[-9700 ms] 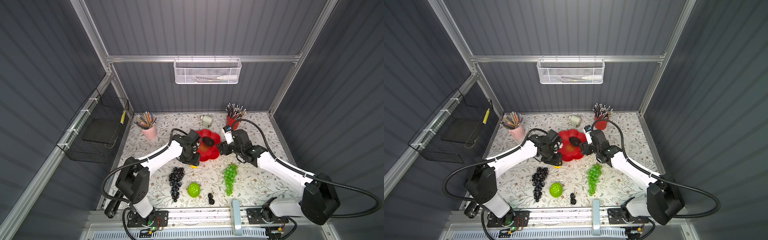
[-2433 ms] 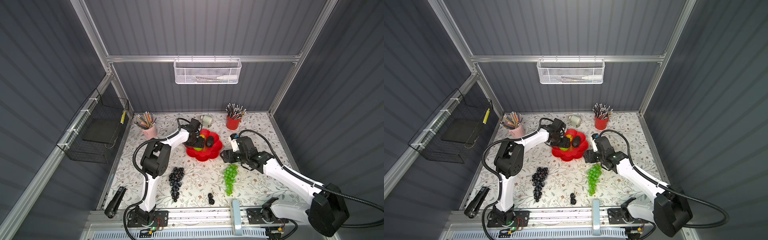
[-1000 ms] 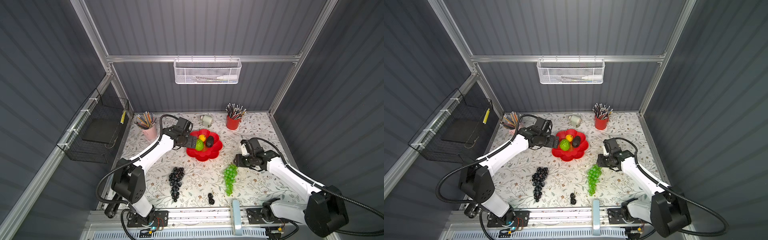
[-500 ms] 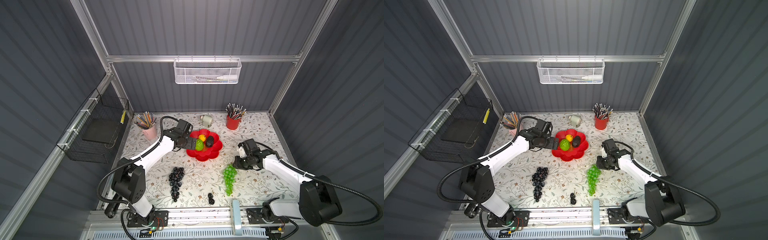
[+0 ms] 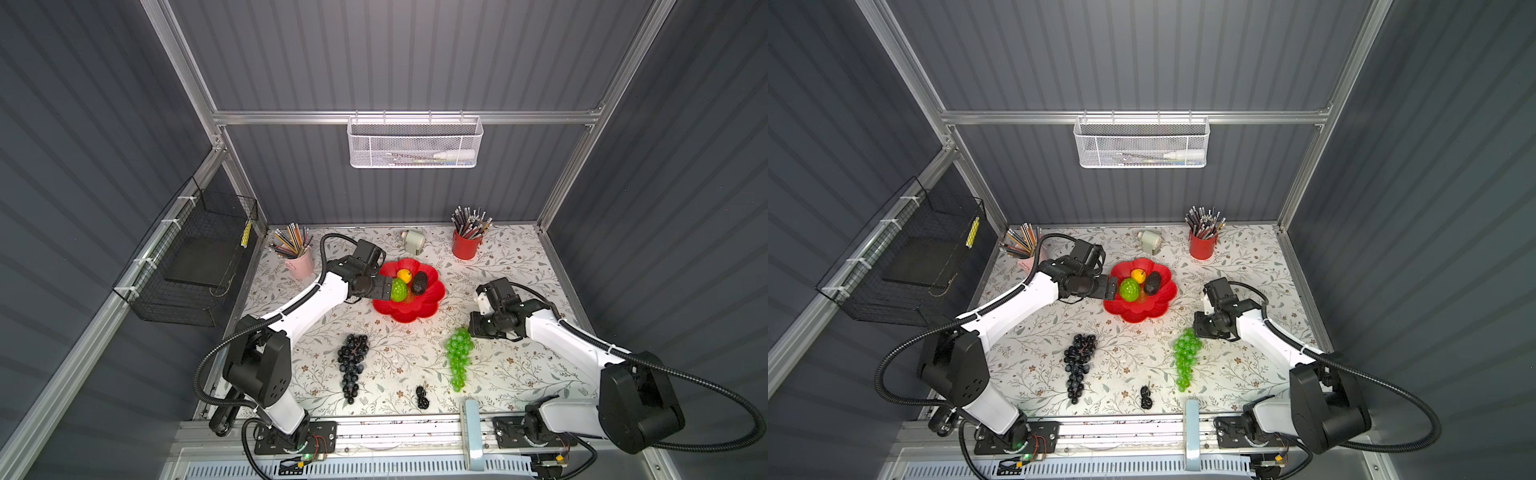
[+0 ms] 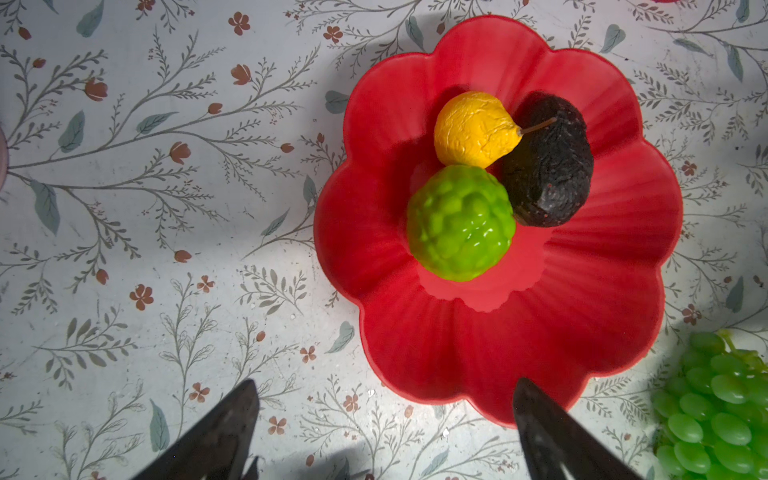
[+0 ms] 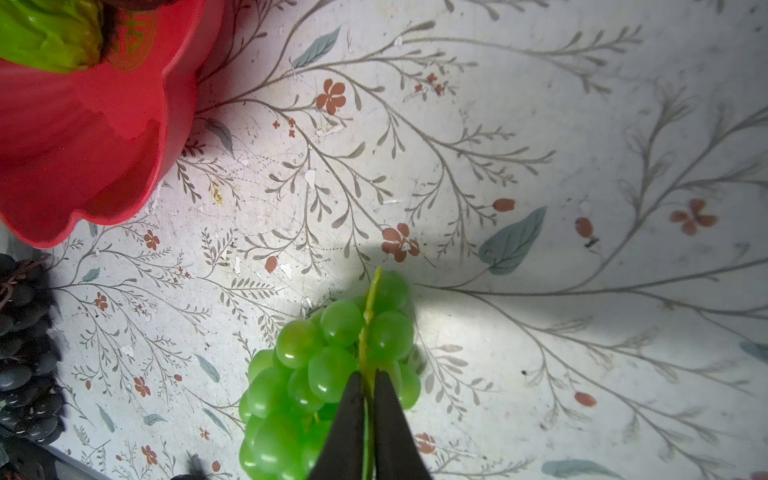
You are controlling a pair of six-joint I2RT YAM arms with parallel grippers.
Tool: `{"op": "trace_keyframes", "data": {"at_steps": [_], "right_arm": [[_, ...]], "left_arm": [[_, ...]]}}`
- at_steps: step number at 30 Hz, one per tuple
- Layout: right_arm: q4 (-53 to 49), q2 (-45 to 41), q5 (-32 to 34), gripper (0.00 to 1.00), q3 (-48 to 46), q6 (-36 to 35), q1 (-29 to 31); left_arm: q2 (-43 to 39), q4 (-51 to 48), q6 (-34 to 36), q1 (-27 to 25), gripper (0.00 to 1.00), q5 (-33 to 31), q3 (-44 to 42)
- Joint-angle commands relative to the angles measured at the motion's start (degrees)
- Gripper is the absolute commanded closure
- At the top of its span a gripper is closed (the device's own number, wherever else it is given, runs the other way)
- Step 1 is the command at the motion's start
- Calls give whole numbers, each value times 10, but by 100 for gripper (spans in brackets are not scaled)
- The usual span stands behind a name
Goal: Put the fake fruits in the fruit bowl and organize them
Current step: 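Lift the green grapes with the right gripper and carry them over the bowl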
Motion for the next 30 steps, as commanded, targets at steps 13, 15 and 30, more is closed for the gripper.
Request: {"op": "trace_keyframes", "data": {"at_steps": [13,15,30], "right_arm": [[-39,-57,20,100,31,-37,1],[-52,-79,28,100,41,-39,3],[-128,-131,57,100,165,-44,48]], "left_arm": [[-8,-4,-16,2,5,-1,7],[-7,-4,-17,2,5,-1,8],[-9,-10,-22,2,5,-11,10]]}}
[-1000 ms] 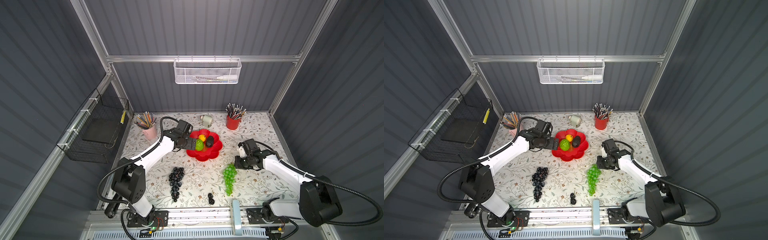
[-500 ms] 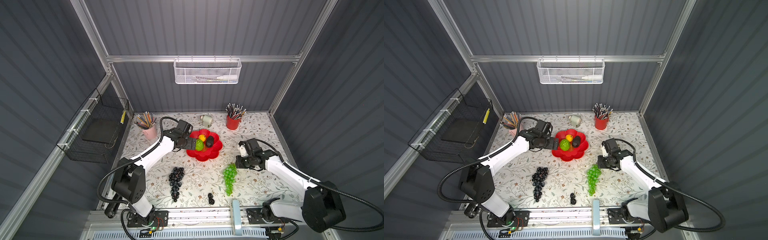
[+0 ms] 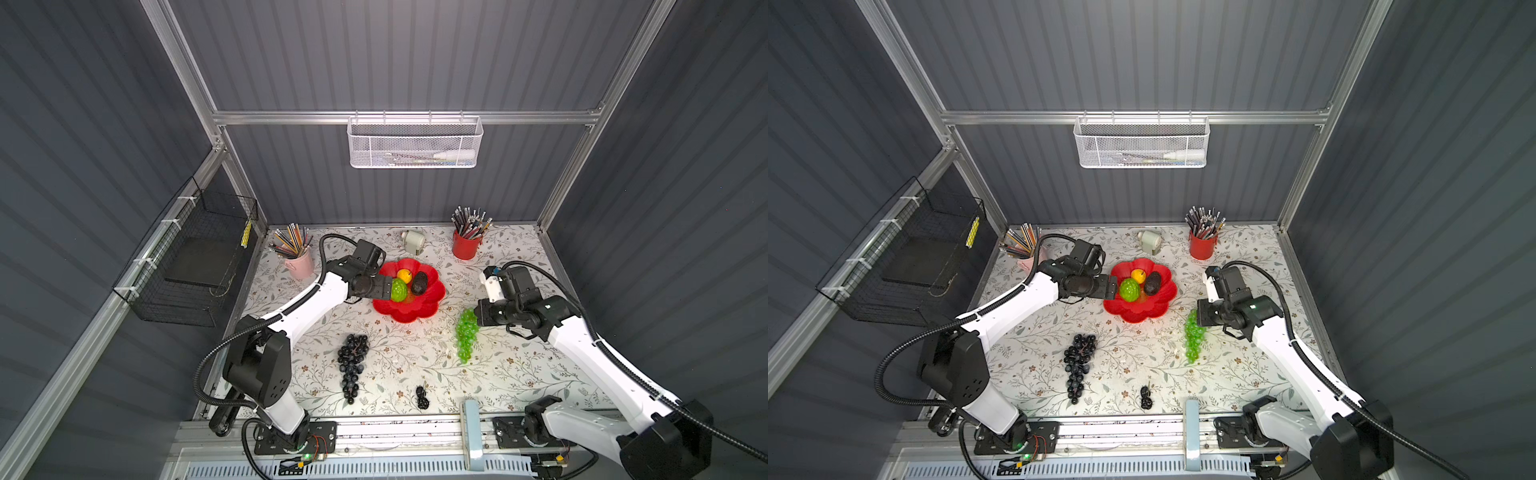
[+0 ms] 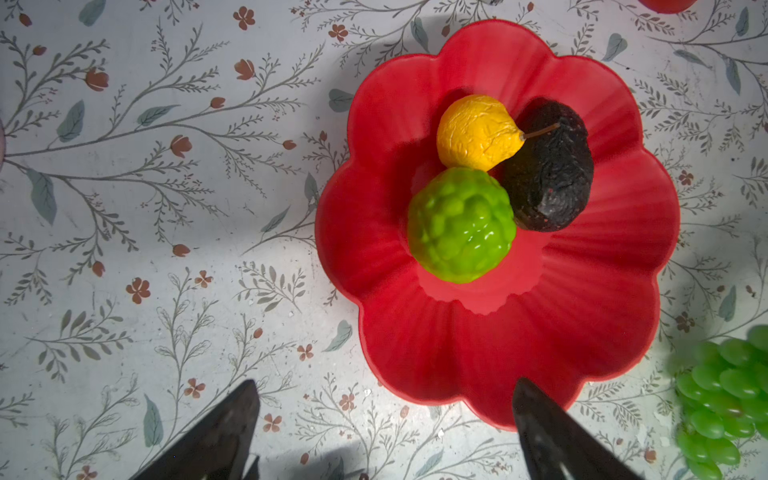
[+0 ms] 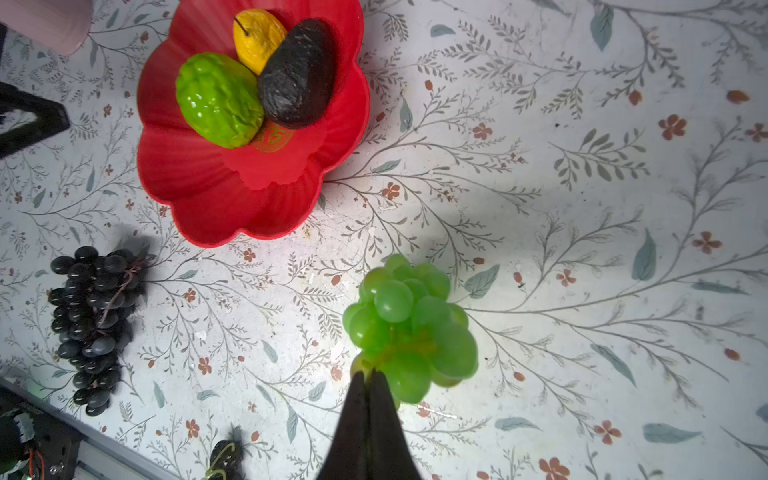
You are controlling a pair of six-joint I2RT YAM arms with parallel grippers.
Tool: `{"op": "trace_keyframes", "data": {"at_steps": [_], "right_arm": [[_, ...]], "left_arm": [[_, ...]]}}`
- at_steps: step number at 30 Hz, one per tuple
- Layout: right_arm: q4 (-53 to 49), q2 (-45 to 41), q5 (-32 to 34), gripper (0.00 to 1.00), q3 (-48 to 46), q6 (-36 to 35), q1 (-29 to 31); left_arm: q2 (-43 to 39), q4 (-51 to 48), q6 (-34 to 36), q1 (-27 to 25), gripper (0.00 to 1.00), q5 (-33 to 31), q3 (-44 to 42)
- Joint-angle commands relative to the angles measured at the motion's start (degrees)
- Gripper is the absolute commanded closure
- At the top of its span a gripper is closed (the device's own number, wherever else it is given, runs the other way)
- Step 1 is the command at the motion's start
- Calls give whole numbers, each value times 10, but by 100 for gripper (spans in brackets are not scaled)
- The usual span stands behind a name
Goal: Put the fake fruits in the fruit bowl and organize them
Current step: 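Lift the green grapes with the right gripper and carry them over the bowl, then lower the green grapes into the bowl beside the green fruit with the right gripper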
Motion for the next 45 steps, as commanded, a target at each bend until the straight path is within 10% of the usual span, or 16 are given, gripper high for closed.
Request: {"op": "trace_keyframes", "data": {"at_steps": [1,18,45], "right_arm": [[-31,-8,21,100,64,-11,21],[-16,169,-2,100,342,-35,111],[152,346,-78,100,333,69,179]], "left_arm": [[-9,-9,-8,2,5,-10,9],[-40,-14,-18,2,5,-40,-7],[-174,-3,-36,2,5,-97,-107]]}}
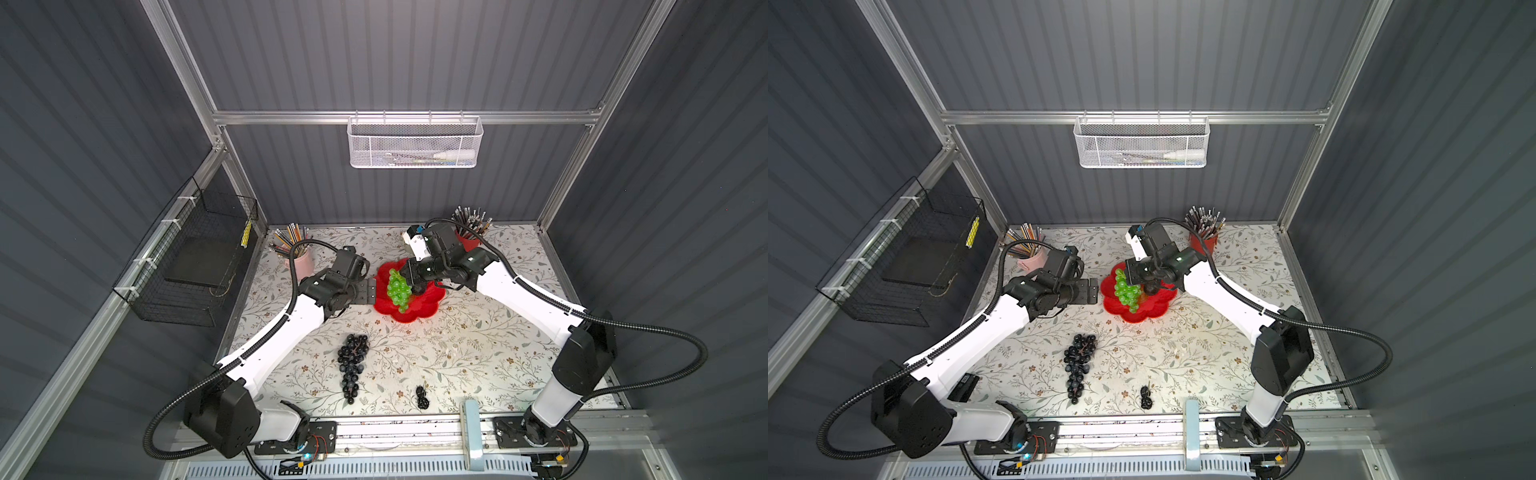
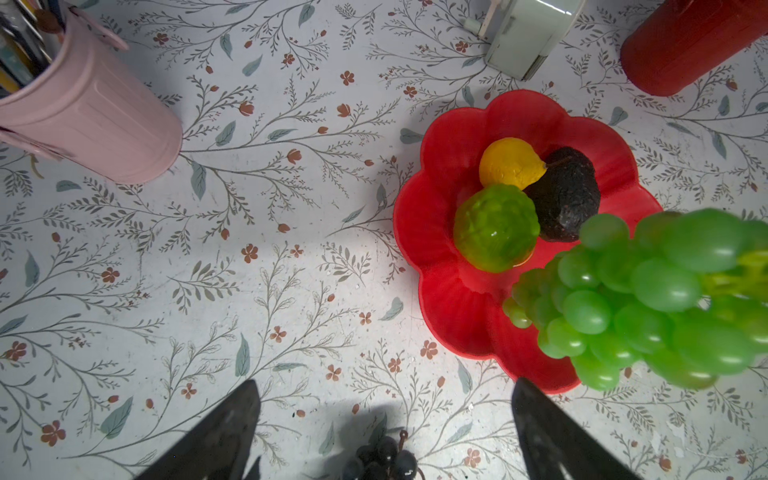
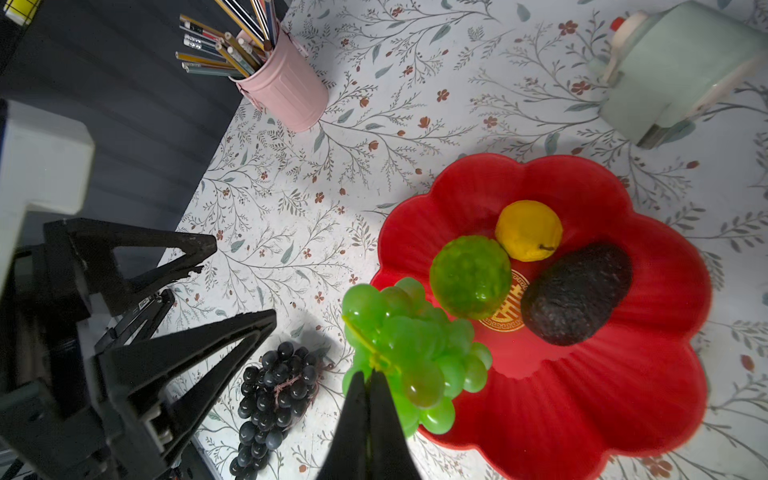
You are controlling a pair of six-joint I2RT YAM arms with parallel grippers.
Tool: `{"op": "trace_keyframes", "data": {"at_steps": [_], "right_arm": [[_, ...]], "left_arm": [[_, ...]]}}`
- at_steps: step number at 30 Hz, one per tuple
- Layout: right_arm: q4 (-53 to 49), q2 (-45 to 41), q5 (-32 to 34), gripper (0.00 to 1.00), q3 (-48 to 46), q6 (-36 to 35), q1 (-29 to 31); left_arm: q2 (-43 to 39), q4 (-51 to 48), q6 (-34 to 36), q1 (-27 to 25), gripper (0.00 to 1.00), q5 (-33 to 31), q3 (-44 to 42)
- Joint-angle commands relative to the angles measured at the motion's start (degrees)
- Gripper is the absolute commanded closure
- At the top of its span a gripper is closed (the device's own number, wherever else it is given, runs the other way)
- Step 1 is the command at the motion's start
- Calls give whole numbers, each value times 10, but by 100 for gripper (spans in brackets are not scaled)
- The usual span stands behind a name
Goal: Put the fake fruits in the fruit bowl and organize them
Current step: 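Lower the green grapes into the bowl beside the green fruit with the right gripper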
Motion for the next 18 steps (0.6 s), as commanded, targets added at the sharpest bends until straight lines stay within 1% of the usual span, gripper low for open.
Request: {"op": "trace_keyframes", "data": {"at_steps": [1,4,9,11,15,18], "right_arm": [[41,0,-26,100,-8,23,8],[53,1,-31,100,-28,34,8],[53,-9,-32,100,-64,27,-4],[52,-15,-42,100,-81,22,-12],[85,-30,-57,100,-122,10,-35],[87,-36,-58,100,-142,1,-53]], "left_arm": [[-7,-2,-7,2,5,-13,-10],[-3,0,-7,2,5,-11,-8],[4,4,-8,2,5,-5,-7],[7,6,-10,2,5,-4,-7],[11,7,-11,2,5,-3,-3],[18,5,-11,2,5,-1,3]]}}
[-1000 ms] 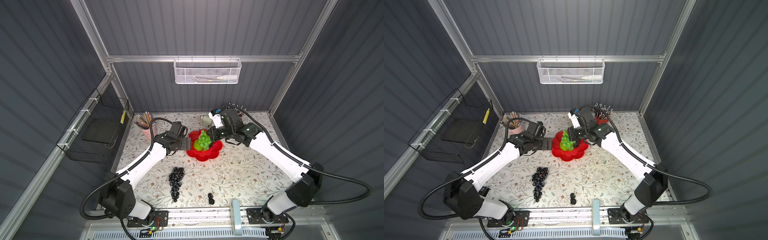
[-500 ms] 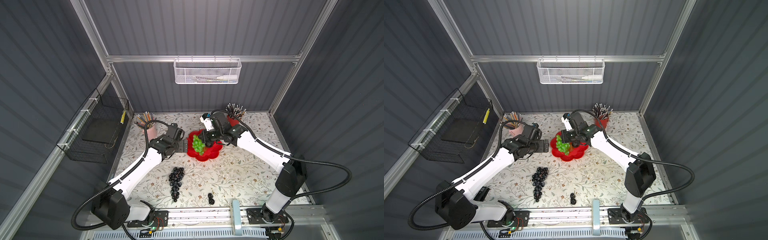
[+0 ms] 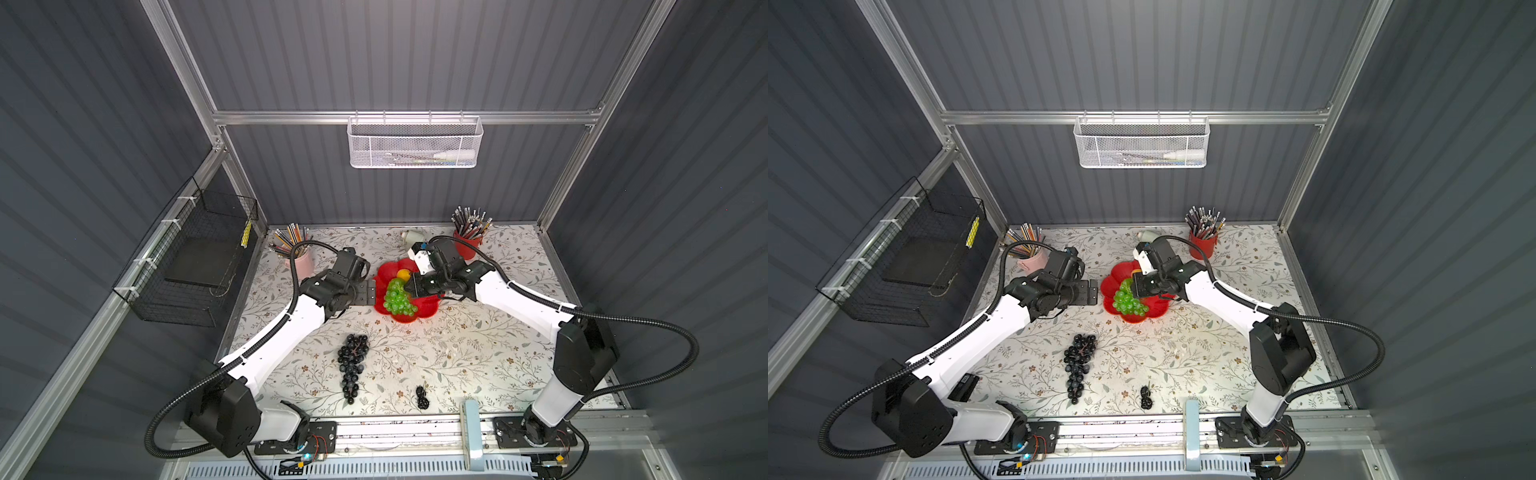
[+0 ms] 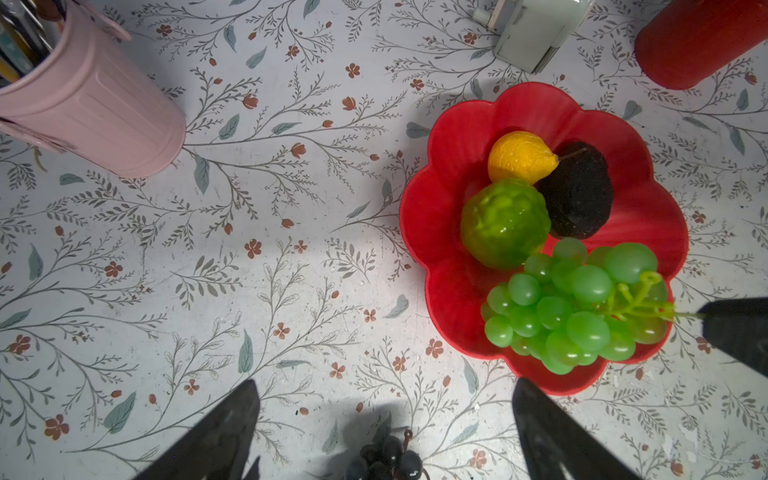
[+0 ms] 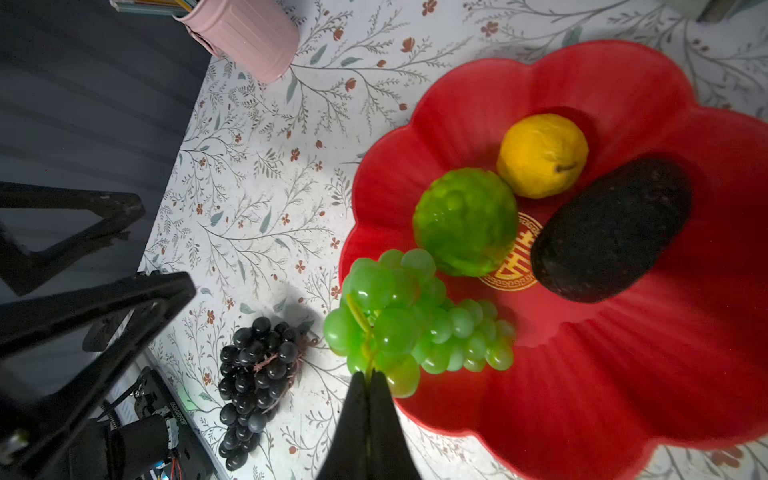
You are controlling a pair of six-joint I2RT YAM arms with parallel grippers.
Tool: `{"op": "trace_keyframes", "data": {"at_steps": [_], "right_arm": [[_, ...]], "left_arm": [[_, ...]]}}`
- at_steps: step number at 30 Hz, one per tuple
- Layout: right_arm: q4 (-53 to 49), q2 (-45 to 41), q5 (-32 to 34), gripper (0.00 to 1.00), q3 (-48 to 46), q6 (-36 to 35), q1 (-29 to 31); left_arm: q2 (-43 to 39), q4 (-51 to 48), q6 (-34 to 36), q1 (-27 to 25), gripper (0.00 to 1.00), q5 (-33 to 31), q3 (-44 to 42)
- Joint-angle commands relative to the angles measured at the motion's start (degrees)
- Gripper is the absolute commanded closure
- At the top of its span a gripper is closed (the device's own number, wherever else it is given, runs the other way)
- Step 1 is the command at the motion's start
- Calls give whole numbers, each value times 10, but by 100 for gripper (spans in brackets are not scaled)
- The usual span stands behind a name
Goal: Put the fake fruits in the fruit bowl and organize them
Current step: 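Lower the green grapes into the bowl beside the green fruit with the right gripper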
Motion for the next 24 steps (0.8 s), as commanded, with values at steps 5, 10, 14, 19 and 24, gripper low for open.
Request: {"op": "trace_keyframes", "data": {"at_steps": [5,10,14,19,24], "right_arm": [[24,-31,-8,100,-36,-33,-42],[19,-38,1,100,-51,-50,-61],[17,-47,11,100,-66,-63,-68],[18,-67,17,100,-88,-78,-69],[2,-76,48,100,-90,-88,-71]], "left_arm": [[17,1,-12,2,5,5,11],[26,-4,-10,2,5,5,24],[35,-6,-11,2,5,8,30],[48,-7,-11,2,5,12,38],[56,-5,-12,2,5,16,41]]}}
